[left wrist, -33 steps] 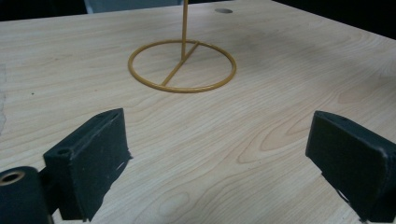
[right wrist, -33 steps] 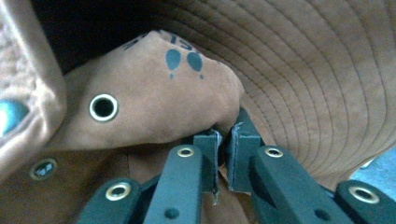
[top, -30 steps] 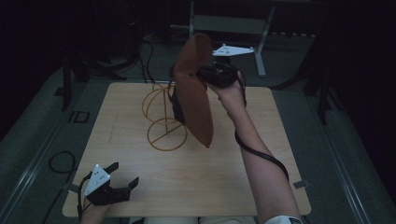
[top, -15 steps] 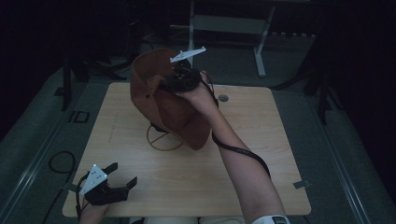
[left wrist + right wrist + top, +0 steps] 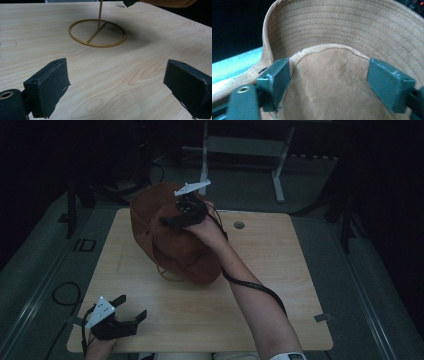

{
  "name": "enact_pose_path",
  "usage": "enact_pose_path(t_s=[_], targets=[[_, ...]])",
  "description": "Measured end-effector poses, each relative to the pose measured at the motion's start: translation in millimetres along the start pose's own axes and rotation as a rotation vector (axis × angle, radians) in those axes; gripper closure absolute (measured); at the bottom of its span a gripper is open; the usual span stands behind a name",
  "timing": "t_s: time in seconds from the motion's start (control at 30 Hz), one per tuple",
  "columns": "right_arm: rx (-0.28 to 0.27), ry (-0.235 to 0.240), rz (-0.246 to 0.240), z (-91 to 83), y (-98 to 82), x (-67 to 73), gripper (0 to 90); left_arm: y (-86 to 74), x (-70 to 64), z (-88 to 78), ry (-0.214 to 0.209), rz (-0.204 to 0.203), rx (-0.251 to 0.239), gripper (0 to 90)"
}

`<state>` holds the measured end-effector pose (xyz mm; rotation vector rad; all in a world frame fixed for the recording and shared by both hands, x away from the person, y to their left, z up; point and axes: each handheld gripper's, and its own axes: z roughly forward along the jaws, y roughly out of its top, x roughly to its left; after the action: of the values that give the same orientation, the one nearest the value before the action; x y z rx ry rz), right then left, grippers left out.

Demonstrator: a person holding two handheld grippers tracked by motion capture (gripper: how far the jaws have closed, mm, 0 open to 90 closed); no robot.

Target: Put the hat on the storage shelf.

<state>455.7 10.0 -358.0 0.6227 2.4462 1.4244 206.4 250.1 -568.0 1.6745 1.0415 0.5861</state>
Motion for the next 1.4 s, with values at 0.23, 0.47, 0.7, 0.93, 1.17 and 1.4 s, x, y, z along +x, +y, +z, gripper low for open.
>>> enact_pose_path(t_s=[0.23,0.47,0.7,0.93,1.17,1.4], targets=[[-0.052,0.010,-0.015,-19.7,-8.1,-8.4,14.1,-0.7,0.4,0.8,-0.003,-0.008,-0.005,6.3],[-0.046,0.016,0.001,-36.8,-25.4,-17.4,14.0,-1.4,-0.9,3.3,-0.011,-0.006,0.004,6.3],[-0.069,0.024,-0.001,-55.9,-51.6,-20.4,14.1,-2.6,-0.8,3.6,-0.010,-0.003,-0.006,6.3],[-0.085,0.014,0.032,-72.9,-82.9,-26.9,14.1,-2.8,-1.0,2.2,0.007,-0.004,-0.018,6.2],[-0.083,0.004,0.061,-85.0,-120.9,-31.6,14.2,-3.3,-1.9,2.6,0.009,-0.002,-0.019,6.3],[-0.040,-0.021,0.071,-89.9,-162.2,-32.5,14.2,-2.9,-3.3,4.5,0.010,-0.005,-0.013,6.3]])
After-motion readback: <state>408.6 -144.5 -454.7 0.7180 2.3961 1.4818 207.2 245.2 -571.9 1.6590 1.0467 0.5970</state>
